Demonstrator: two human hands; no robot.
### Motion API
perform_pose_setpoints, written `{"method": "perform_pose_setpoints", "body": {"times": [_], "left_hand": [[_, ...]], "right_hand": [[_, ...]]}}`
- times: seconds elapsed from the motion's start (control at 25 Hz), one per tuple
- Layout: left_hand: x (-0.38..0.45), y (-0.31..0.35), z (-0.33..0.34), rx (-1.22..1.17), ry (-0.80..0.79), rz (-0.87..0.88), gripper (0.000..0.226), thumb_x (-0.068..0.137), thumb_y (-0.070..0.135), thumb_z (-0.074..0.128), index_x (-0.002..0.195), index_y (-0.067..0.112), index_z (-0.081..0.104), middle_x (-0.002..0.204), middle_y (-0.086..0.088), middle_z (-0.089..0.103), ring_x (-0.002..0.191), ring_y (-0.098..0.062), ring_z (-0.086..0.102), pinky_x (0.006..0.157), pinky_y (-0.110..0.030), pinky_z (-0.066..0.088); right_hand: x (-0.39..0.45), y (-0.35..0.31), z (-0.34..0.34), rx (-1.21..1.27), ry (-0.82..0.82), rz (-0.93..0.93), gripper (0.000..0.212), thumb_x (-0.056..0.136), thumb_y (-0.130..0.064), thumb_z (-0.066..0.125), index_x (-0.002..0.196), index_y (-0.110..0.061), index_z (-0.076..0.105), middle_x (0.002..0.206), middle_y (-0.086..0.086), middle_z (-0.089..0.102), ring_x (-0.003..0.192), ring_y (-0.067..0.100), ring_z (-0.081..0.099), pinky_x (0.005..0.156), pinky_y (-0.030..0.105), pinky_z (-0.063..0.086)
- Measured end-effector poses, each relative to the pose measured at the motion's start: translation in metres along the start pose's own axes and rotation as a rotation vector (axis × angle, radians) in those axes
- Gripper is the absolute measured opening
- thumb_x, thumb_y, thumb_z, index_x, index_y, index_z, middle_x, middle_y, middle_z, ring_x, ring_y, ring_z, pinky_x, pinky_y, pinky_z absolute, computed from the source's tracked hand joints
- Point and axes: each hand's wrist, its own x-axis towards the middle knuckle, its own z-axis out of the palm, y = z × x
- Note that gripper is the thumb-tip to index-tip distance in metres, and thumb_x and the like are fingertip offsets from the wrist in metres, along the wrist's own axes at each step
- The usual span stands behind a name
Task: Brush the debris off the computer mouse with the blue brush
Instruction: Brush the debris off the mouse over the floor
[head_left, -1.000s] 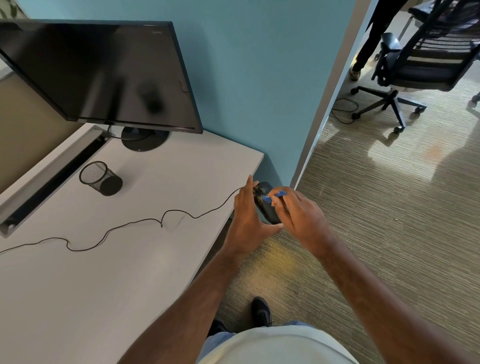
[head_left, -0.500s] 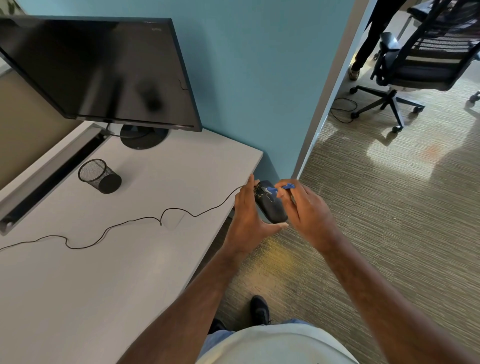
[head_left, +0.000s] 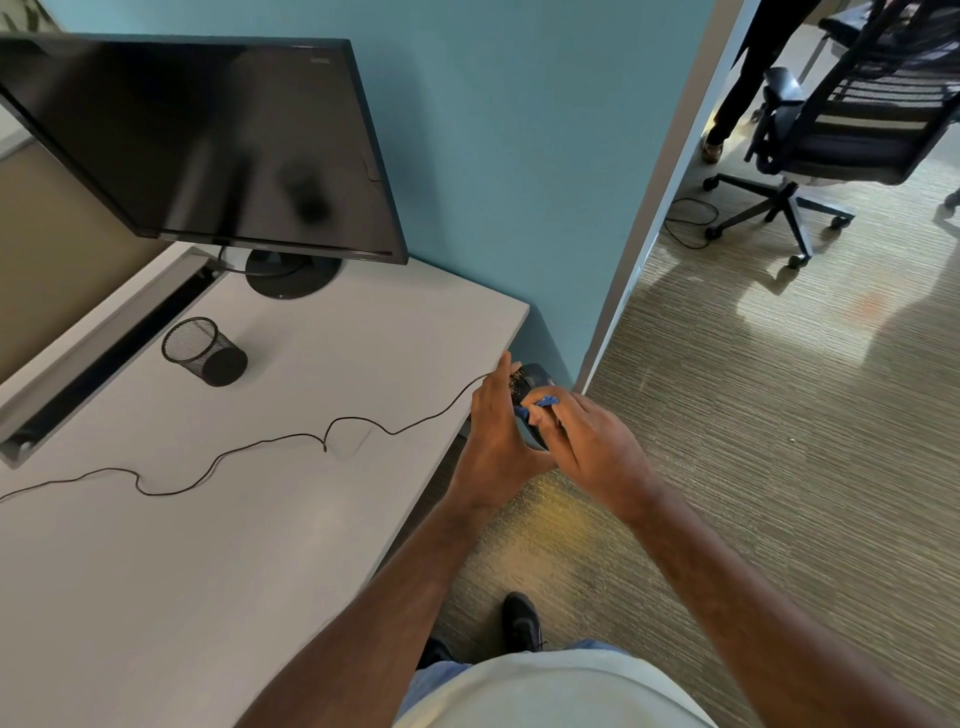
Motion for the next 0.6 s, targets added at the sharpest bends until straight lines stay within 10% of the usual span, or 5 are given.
{"method": "perform_pose_setpoints", "body": {"times": [0.24,0.6], "left_hand": [[-0.001,0.002,-0.004,0.036,0.003,0.047,0.138,0.062,0.047,0.094,0.16,0.017,0.002,0.158,-0.008,0.032,0.145,-0.023,0.031,0.115,-0.051,0.039],[0.0,0.001,-0.007,0.012,-0.001,0.004,0.139,0.06,0.036,0.097,0.161,0.018,0.002,0.15,-0.007,0.037,0.137,-0.02,0.036,0.108,-0.053,0.045]], "right_hand": [[0.004,0.011,-0.008,0.052,0.107,0.073,0.035,0.109,-0.035,0.041,0.125,-0.012,0.063,0.1,0.0,0.07,0.07,-0.004,0.056,0.061,0.021,0.05],[0.008,-0.001,-0.004,0.019,-0.01,-0.005,0.041,0.107,-0.034,0.037,0.125,-0.01,0.064,0.108,0.004,0.072,0.089,0.012,0.067,0.075,0.028,0.058]]}}
